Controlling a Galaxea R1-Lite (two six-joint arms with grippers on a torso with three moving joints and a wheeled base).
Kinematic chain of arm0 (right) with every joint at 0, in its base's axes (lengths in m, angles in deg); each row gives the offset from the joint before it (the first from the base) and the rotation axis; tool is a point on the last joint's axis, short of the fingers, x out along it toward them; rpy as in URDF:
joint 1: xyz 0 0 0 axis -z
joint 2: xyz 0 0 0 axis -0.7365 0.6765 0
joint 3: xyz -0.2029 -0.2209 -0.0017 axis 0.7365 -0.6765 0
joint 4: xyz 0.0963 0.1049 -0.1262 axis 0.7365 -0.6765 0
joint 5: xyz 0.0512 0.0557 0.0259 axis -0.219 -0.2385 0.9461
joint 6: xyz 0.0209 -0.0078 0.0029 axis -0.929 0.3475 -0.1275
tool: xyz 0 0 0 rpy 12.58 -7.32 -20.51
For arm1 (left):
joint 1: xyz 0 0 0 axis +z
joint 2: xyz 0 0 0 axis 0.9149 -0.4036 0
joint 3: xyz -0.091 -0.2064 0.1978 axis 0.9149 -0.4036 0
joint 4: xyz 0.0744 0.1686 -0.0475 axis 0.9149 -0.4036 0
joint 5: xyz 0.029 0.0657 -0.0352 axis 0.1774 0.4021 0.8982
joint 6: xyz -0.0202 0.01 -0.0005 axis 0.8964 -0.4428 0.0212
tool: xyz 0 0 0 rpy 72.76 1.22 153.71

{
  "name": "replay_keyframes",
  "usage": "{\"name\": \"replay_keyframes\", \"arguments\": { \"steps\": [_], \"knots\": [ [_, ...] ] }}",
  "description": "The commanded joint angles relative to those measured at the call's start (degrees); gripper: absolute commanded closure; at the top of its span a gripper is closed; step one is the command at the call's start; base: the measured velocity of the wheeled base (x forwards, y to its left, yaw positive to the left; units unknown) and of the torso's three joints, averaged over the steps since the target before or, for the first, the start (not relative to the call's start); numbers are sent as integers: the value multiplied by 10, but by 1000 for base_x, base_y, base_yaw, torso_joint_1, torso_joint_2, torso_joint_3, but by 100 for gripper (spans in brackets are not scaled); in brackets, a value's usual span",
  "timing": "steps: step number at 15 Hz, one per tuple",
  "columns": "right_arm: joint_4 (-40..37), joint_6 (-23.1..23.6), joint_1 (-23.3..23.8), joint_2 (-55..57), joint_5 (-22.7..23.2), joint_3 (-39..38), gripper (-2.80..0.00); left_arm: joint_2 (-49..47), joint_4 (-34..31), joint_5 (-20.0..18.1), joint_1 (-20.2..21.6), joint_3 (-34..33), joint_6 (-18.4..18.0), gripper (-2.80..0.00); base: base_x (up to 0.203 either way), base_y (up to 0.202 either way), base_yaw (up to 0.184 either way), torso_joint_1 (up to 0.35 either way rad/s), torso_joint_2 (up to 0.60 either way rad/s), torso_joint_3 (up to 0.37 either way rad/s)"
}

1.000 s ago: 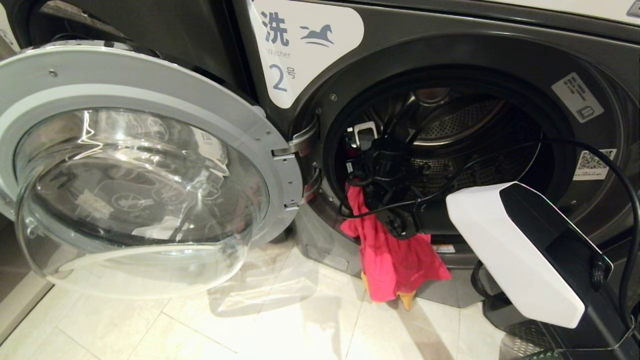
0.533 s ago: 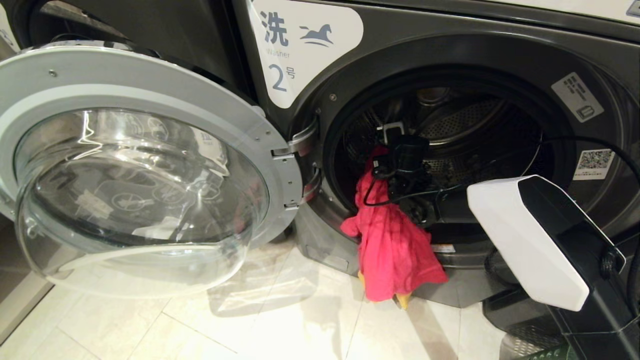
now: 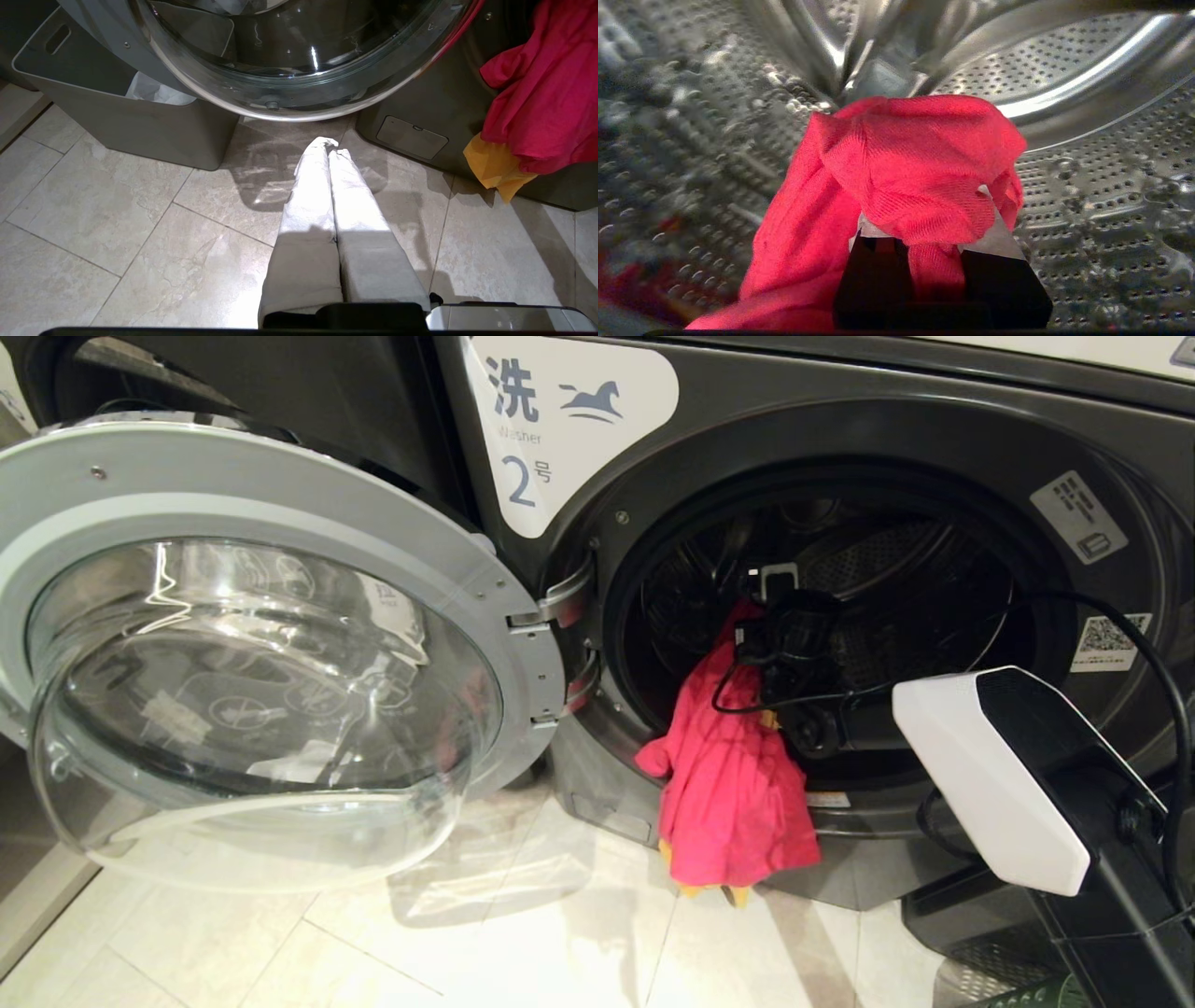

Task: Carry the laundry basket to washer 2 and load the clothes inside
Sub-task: Place the clothes into the washing machine

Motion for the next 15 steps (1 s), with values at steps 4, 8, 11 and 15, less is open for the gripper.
{"name": "replay_keyframes", "arguments": {
  "steps": [4,8,11,15],
  "knots": [
    [107,10,17,-7,5,1,0,0,0,1,0,0,0,0,0,0,0,0,0,0],
    [165,42,26,-13,49,2,0,0,0,1,0,0,0,0,0,0,0,0,0,0],
    [203,69,31,-27,71,2,0,0,0,0,0,0,0,0,0,0,0,0,0,0],
    [190,63,35,-21,69,-5,0,0,0,1,0,0,0,0,0,0,0,0,0,0]
  ]
}}
